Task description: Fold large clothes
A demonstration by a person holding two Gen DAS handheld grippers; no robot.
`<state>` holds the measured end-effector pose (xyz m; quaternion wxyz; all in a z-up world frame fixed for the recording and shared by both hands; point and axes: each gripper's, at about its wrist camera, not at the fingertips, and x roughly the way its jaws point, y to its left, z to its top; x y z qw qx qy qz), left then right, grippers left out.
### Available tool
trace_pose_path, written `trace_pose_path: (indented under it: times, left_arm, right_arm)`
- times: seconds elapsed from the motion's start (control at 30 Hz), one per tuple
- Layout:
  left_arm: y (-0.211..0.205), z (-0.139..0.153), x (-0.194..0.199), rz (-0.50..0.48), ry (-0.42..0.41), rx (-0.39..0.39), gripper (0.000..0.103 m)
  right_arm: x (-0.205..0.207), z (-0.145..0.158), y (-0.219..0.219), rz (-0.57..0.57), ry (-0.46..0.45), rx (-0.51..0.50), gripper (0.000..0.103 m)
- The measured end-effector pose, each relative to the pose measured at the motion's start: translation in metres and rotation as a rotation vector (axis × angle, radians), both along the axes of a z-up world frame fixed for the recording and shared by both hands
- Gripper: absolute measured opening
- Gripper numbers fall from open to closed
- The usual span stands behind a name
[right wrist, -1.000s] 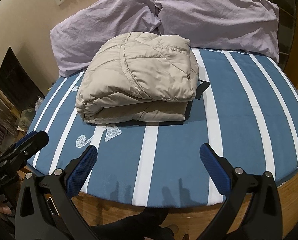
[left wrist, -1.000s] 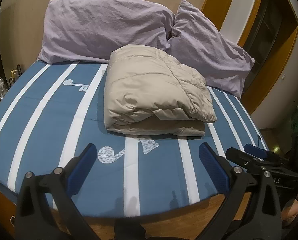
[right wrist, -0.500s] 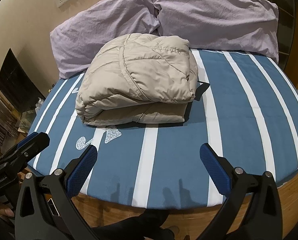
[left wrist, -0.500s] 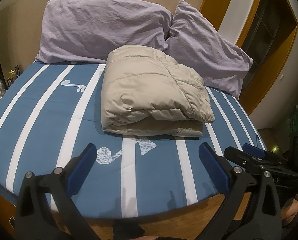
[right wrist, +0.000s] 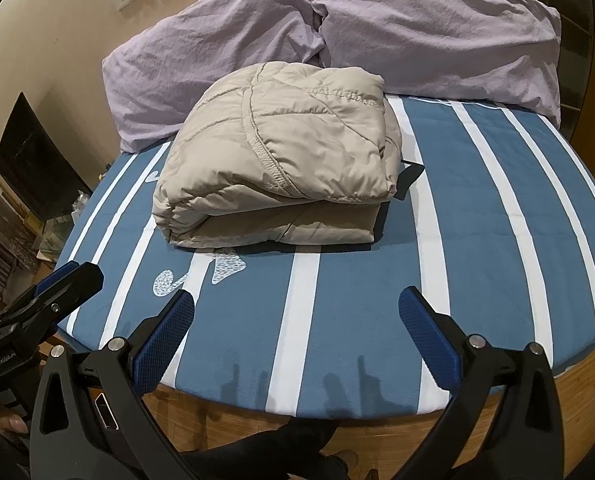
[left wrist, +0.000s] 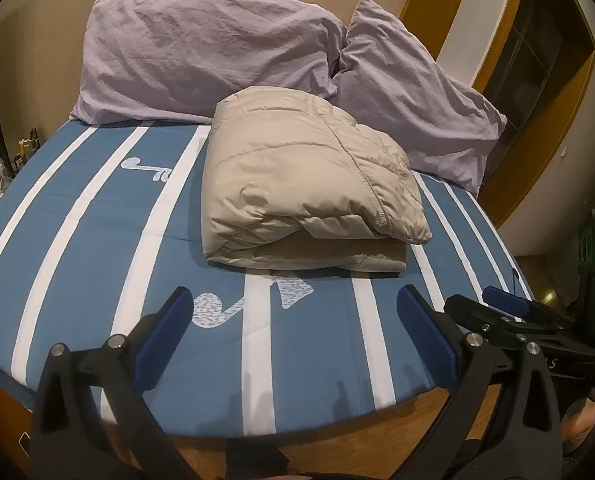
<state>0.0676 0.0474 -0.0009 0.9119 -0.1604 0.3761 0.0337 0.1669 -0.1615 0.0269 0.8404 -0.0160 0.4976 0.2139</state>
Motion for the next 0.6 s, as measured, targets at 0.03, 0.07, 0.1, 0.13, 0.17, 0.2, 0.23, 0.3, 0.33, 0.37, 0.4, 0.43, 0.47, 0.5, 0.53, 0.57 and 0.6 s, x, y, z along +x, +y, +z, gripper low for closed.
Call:
trace_pose_path:
  times: [0.03, 0.07, 0.1, 0.13, 0.17, 0.2, 0.23, 0.3, 0.33, 0.37, 0.4, 0.43, 0.47, 0.5, 0.53, 0.57, 0.6]
  left_arm:
    - [-0.0007, 0.0001, 0.0, 0.001, 0.0, 0.0, 0.101]
    - [-0.0017, 0.0002, 0.0001, 0.001, 0.0, 0.0, 0.101]
    - [-0.0016, 0.0003, 0.0002, 0.001, 0.0, 0.0, 0.101]
    - [-0.0017, 0.0004, 0.0002, 0.002, 0.001, 0.0, 0.101]
    - [-0.0009, 0.0001, 0.0001, 0.002, 0.001, 0.001, 0.101]
    - [-0.0013, 0.0005, 0.0001, 0.003, 0.0, 0.002, 0.101]
    - [-0.0013, 0.0007, 0.0003, 0.002, 0.0, 0.002, 0.101]
    - [-0.001, -0.0001, 0.0009, 0.004, 0.0, 0.004, 0.101]
    - [-0.0014, 0.0003, 0.0008, 0.002, 0.001, 0.003, 0.101]
    - [-0.0006, -0.0003, 0.0009, 0.001, 0.002, 0.003, 0.101]
    - [-0.0009, 0.0, 0.0008, 0.001, 0.002, 0.003, 0.101]
    - [-0.0011, 0.0002, 0.0006, 0.002, 0.002, 0.002, 0.101]
    - [-0.0001, -0.0002, 0.0005, 0.002, 0.002, 0.002, 0.101]
    - [-0.0015, -0.0006, 0.0008, 0.003, 0.003, 0.002, 0.101]
    - [-0.001, -0.0008, 0.0007, 0.004, 0.002, 0.002, 0.101]
    - [-0.0016, -0.0006, 0.0009, 0.003, 0.002, 0.003, 0.101]
    - [-0.0012, -0.0008, 0.0009, 0.003, 0.002, 0.003, 0.101]
  right_arm:
    - [0.0, 0.0, -0.0001, 0.0, 0.0, 0.0, 0.102]
    - [0.0, 0.0, -0.0002, 0.0, 0.0, 0.0, 0.102]
    - [0.0001, 0.0, -0.0001, 0.0, 0.0, 0.0, 0.102]
    - [0.0001, 0.0, -0.0001, 0.0, 0.0, 0.0, 0.102]
    - [0.0001, 0.0, 0.0, 0.0, 0.0, 0.0, 0.102]
    - [0.0001, -0.0001, 0.0002, 0.0, -0.001, 0.0, 0.102]
    - [0.0001, -0.0001, 0.0003, 0.0, 0.0, 0.0, 0.102]
    - [0.0002, -0.0001, 0.0006, -0.001, 0.0, 0.001, 0.102]
    - [0.0002, -0.0002, 0.0009, -0.002, 0.0, 0.001, 0.102]
    - [0.0003, -0.0002, 0.001, -0.002, -0.001, 0.001, 0.102]
    - [0.0003, -0.0002, 0.0006, -0.001, -0.001, 0.0, 0.102]
    - [0.0005, -0.0002, 0.0002, 0.0, 0.0, 0.0, 0.102]
    - [0.0005, -0.0002, 0.0, 0.0, 0.0, 0.001, 0.102]
    - [0.0006, -0.0002, 0.0, 0.0, 0.0, 0.0, 0.102]
    - [0.0007, -0.0001, -0.0004, 0.001, 0.0, 0.0, 0.102]
    - [0.0007, -0.0001, -0.0006, 0.002, 0.0, 0.0, 0.102]
    - [0.0008, -0.0001, -0.0008, 0.002, 0.0, 0.0, 0.102]
